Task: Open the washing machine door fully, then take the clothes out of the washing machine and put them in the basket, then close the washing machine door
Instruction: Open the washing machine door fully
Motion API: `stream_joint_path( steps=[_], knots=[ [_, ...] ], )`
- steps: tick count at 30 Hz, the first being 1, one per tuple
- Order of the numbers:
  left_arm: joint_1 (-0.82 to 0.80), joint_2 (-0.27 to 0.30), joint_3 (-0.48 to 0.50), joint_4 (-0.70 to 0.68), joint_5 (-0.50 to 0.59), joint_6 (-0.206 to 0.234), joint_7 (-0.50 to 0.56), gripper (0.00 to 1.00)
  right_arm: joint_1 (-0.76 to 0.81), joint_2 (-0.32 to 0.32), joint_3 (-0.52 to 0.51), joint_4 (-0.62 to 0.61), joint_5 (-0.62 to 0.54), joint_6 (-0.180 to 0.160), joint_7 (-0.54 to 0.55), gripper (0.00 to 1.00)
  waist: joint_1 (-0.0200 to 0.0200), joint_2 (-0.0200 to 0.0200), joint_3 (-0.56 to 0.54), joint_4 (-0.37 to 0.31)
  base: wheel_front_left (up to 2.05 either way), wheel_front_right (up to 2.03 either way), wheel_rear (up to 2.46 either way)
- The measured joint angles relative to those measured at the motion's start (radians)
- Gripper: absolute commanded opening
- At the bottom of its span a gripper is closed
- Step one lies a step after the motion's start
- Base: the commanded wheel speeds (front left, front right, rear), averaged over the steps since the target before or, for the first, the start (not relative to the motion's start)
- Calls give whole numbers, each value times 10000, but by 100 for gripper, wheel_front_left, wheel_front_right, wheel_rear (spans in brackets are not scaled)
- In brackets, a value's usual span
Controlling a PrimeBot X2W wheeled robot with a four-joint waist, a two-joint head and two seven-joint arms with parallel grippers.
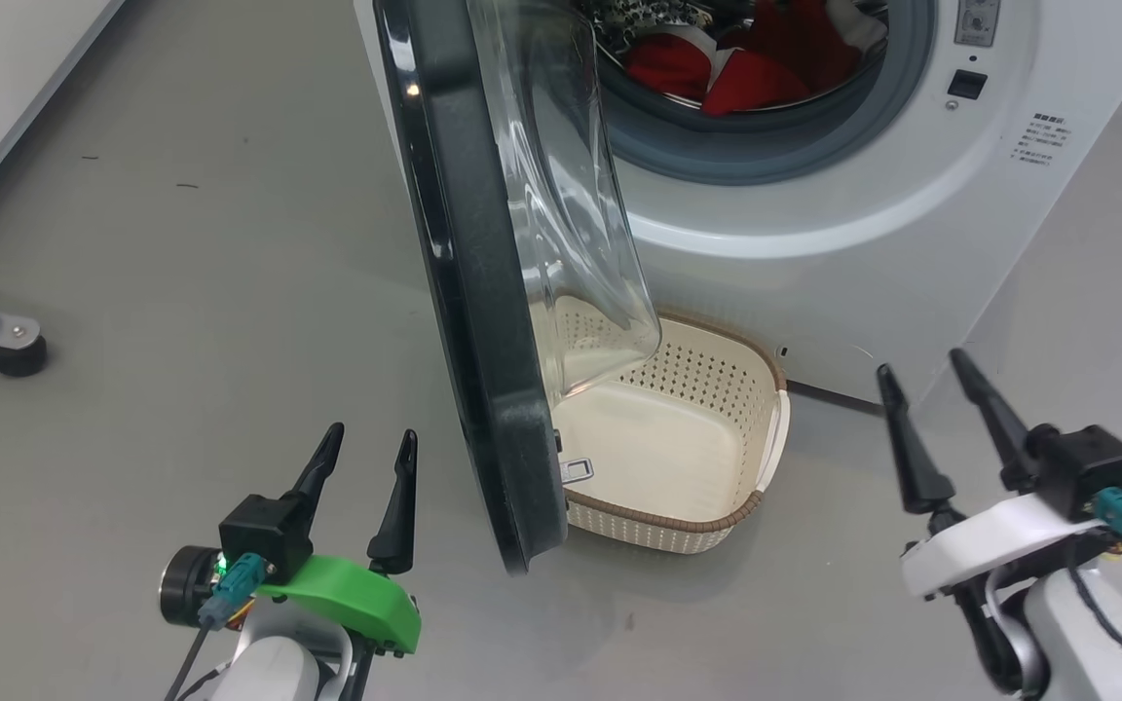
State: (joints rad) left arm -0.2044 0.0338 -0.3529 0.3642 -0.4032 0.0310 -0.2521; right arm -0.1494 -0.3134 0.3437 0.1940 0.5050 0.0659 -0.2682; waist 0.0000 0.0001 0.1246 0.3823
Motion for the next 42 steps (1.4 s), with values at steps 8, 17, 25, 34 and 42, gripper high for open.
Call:
stream_joint_path(
  steps=[8, 17, 25, 34, 42],
  knots=[
    [17, 0, 6, 50, 0, 0, 0, 100, 86, 755, 180, 558, -598, -617, 73, 100, 0, -1, -4, 54, 0, 0, 0],
    [53, 0, 59, 52, 0, 2, 0, 100, 50, 1329, -330, 347, -1137, -957, 75, 100, 0, 0, 37, 46, 0, 0, 0],
    [56, 0, 61, 50, -2, 6, 0, 100, 51, 1613, -619, 274, -1444, -968, 75, 100, 0, 0, 54, 23, 0, 0, 0],
    [56, 0, 65, 44, -4, 8, 0, 100, 54, 1822, -882, 268, -1753, -941, 75, 100, 0, -1, 96, 21, 0, 0, 0],
    [56, 0, 71, 33, -4, 35, 0, 0, 58, 1919, -1041, 270, -1981, -761, 75, 100, 0, 0, 89, 45, 0, 0, 0]
  ],
)
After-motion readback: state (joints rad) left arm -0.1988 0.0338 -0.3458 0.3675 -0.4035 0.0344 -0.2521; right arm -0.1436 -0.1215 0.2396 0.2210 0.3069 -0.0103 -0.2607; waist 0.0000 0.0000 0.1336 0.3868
